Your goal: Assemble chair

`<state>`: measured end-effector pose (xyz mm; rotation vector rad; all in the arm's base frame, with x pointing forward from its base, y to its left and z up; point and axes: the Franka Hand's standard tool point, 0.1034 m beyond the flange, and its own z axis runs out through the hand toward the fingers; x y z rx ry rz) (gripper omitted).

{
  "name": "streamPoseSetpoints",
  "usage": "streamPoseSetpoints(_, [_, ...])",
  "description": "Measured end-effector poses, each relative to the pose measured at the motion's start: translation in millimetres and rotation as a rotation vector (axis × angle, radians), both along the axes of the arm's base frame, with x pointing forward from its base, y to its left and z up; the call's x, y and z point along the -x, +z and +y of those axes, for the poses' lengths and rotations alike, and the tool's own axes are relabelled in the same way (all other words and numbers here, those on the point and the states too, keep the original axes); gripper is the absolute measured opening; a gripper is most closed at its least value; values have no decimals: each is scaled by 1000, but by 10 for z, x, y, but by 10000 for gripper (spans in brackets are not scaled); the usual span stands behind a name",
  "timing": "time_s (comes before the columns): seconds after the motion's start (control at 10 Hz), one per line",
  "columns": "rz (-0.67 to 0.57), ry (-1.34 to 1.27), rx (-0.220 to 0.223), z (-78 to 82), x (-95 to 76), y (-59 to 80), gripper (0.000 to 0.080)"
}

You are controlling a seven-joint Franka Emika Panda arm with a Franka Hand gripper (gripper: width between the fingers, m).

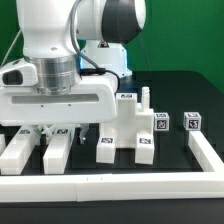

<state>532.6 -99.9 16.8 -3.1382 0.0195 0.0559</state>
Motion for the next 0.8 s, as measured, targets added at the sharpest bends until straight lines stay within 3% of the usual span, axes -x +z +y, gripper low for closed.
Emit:
streamPoseSetpoints(0.1, [0,0,0,-1,0,0,444])
streamPoseSetpoints(0.2, [0,0,0,-1,-1,1,281])
streamPoseSetpoints(0.7, [-1,3,3,-13,-2,14,282])
streamPoseSetpoints(0.8, [-8,11,13,-52,-5,93,282])
